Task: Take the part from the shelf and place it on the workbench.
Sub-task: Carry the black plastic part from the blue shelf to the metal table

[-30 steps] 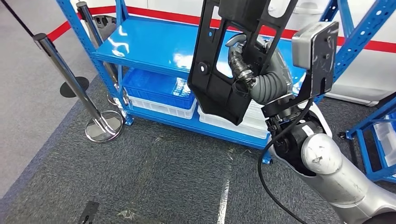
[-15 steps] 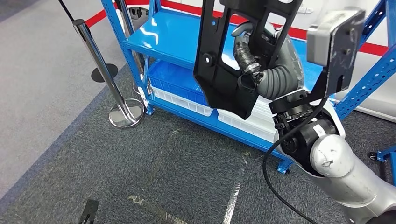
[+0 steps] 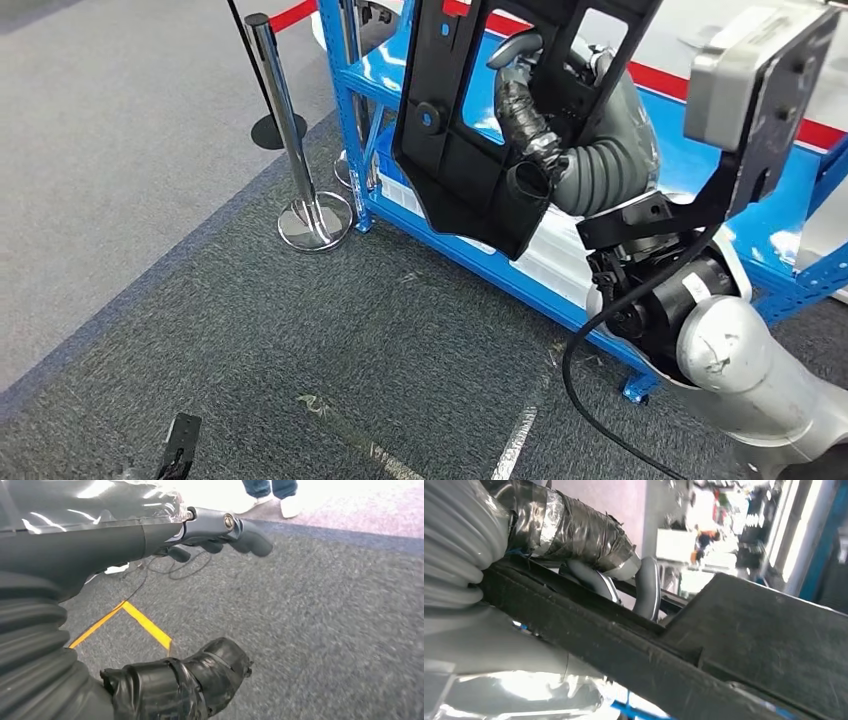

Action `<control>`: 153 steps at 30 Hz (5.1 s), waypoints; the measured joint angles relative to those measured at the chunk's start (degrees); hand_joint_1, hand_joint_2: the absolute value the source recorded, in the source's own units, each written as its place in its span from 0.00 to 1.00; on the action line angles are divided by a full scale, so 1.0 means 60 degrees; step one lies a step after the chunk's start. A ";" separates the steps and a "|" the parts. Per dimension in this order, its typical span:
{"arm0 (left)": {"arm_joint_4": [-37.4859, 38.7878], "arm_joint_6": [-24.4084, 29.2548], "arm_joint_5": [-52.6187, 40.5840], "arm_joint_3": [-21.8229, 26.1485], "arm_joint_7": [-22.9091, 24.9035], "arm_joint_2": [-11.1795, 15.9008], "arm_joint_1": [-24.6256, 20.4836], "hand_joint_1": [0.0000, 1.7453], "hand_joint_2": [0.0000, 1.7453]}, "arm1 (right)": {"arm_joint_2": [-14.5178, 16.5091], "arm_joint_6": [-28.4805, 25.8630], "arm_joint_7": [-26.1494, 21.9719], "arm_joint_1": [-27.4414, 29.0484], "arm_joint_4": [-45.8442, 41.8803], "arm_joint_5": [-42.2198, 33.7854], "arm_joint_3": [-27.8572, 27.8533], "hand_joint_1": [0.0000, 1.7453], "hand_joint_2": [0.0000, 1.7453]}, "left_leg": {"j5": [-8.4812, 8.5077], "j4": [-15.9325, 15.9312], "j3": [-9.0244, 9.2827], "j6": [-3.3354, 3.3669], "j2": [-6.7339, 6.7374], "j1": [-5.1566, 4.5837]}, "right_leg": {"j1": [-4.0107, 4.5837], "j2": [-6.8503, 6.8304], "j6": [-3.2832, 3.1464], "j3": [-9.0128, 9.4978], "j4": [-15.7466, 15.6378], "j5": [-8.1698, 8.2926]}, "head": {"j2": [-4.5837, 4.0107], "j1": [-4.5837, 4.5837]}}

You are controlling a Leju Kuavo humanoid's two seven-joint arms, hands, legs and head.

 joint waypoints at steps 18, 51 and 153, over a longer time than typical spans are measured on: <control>0.0024 -0.0277 0.0093 -0.0285 0.0312 -0.0035 0.0272 0.00 1.00 | -0.0482 0.0275 0.0156 0.0103 -0.0309 -0.0171 0.0002 1.00 1.00 | -0.0738 0.1948 -0.1183 -0.0376 -0.0348 0.0018 | -0.0065 0.0529 -0.0395 0.0175 -0.0505 0.0466 | 0.0000 -0.0117; 0.0040 -0.1179 0.0412 -0.0231 -0.0319 -0.0008 0.0100 0.00 1.00 | -0.0732 0.0721 0.0933 -0.0356 -0.0848 0.0834 0.0162 1.00 1.00 | -0.0752 0.2261 -0.1347 -0.0430 -0.0312 0.0127 | -0.0023 0.0357 -0.0396 0.0234 -0.0627 0.0542 | 0.0000 -0.0154; 0.0080 -0.1903 0.0003 0.0353 -0.0089 0.0145 0.0225 0.00 1.00 | -0.1035 0.1638 0.1888 0.0066 -0.0792 0.1277 0.0586 1.00 1.00 | -0.0181 0.0136 0.0003 -0.0034 0.0096 0.0055 | 0.0132 -0.0191 -0.0046 0.0184 -0.0596 0.0422 | 0.0002 -0.0059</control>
